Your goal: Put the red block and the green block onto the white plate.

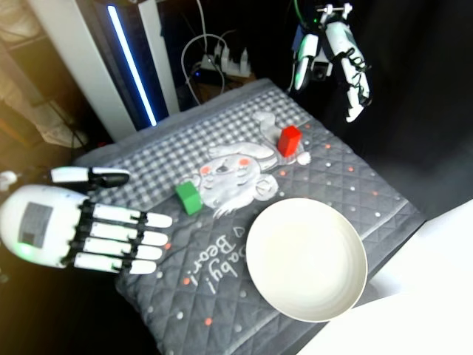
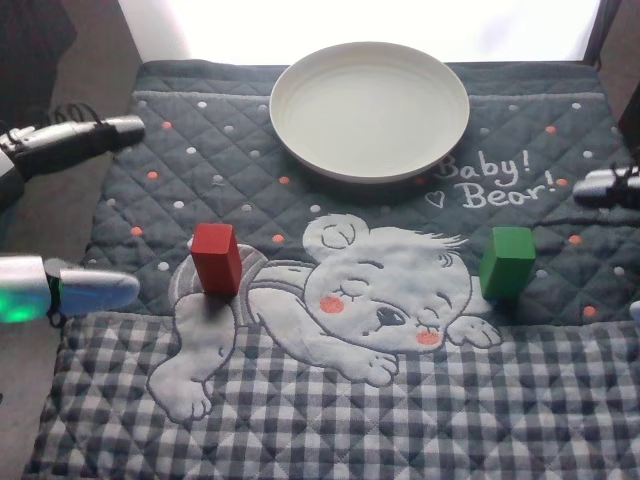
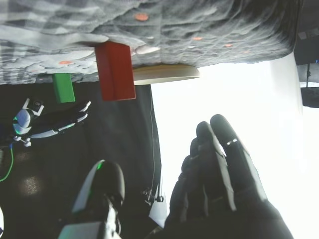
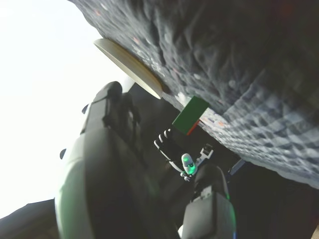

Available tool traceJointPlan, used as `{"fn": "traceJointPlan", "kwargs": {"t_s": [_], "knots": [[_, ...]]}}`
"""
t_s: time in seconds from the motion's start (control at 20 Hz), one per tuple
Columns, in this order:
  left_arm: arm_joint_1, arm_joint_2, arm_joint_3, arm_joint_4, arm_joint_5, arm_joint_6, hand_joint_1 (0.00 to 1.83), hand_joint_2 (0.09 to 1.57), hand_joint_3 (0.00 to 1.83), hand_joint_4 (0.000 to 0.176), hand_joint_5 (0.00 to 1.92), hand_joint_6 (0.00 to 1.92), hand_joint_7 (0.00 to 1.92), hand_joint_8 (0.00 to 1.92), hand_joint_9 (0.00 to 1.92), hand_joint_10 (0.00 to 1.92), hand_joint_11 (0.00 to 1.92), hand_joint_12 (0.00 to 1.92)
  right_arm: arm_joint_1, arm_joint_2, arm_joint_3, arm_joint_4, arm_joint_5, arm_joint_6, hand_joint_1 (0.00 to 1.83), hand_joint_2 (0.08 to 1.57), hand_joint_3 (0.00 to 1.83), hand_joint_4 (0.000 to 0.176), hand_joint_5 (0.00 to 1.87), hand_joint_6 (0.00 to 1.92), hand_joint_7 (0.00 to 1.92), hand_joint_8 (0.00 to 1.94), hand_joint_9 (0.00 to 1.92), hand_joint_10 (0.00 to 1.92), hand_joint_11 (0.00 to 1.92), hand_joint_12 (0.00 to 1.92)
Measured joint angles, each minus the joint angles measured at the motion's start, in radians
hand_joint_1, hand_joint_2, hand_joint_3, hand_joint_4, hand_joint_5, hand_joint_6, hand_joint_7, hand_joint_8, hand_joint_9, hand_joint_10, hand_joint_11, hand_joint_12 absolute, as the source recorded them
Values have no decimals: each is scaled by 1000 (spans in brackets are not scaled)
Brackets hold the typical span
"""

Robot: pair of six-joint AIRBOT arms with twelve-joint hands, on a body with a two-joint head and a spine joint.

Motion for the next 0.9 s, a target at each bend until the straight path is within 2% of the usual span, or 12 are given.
{"fn": "traceJointPlan", "kwargs": {"t_s": [0.1,0.15,0.25,0.3,0.35,0.5,0.55,0.65,0.7,0.75,0.8,0.9], "knots": [[-8,0,3,2,-2,0,803,944,2,0,339,4,262,1,201,11,0,533,0,0,2,0,0,0,885,1023,0,21,386,0,380,6,390,14,55,979],[-20,-4,12,13,1,0,807,942,0,0,353,3,265,1,203,7,0,554,0,-1,10,-2,-1,0,903,1016,0,7,384,0,383,6,383,10,28,970],[-42,-13,23,21,6,0,834,934,0,37,365,2,287,3,236,9,0,664,0,-1,15,3,-1,0,895,989,0,35,344,0,332,0,319,1,2,832],[-54,-18,29,32,14,-1,871,922,0,49,371,3,288,2,236,7,0,672,0,-2,19,0,0,0,944,971,0,55,285,1,271,3,240,1,0,645],[-58,-23,31,34,16,-1,882,920,0,53,354,1,277,1,233,4,0,646,0,-4,19,0,-1,0,947,959,0,70,248,2,239,4,201,2,0,533],[-67,-27,34,50,40,-1,865,873,0,54,365,1,240,2,190,4,0,525,0,-5,20,-1,0,0,883,895,0,112,213,2,248,1,222,2,0,588],[-106,-42,49,60,64,0,898,861,0,42,352,0,211,1,165,4,0,438,8,-5,27,-6,0,0,884,869,0,131,240,11,260,5,216,2,0,486],[-128,-43,52,89,77,-1,905,863,0,37,334,0,195,0,146,0,0,420,41,-5,27,-20,-2,1,878,855,0,141,248,4,259,1,226,2,0,540],[-142,-43,54,110,80,-2,913,862,0,14,322,0,204,0,175,4,0,628,90,-8,29,-53,-3,2,914,852,0,148,233,0,257,0,226,1,0,552],[-169,-46,60,144,110,-1,986,884,3,0,294,0,188,0,157,1,0,615,196,-19,48,-139,-39,0,930,840,0,144,240,2,268,2,233,2,0,582],[-195,-57,61,158,125,-1,927,881,0,0,252,1,231,0,238,4,2,809,240,-38,50,-155,-23,1,988,823,0,146,257,4,284,4,232,1,0,486],[-213,-91,80,199,135,-5,928,916,4,0,91,0,142,1,212,9,0,798,246,-68,60,-195,6,7,960,803,0,173,247,0,281,3,258,2,0,520]]}}
